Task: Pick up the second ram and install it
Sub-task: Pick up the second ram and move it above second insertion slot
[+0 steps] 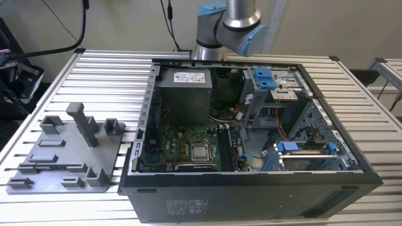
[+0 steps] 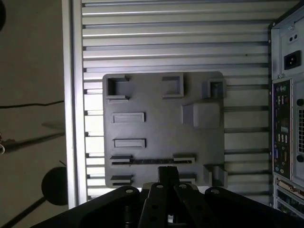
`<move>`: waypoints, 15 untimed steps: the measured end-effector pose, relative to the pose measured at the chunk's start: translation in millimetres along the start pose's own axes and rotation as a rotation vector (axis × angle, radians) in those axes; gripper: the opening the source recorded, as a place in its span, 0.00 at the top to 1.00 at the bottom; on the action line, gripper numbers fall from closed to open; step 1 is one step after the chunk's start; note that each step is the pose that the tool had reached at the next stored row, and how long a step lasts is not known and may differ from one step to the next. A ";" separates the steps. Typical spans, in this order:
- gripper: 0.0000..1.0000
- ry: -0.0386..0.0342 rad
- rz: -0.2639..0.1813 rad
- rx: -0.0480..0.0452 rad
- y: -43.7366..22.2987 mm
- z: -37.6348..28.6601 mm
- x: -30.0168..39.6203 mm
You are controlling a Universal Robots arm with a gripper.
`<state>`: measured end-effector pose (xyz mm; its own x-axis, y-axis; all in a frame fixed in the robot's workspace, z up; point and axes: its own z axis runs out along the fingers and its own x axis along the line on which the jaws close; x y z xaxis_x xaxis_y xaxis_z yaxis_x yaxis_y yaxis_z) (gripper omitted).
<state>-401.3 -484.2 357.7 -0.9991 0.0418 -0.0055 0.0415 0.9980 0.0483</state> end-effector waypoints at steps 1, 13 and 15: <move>0.89 0.0000 -0.001 -0.0001 0.0 0.1 0.0; 0.89 0.0006 -0.015 -0.0002 0.0 0.1 0.0; 0.89 0.0008 -0.018 -0.0002 0.0 0.1 0.0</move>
<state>-401.3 -484.2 357.6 -0.9997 0.0242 -0.0056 0.0239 0.9985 0.0484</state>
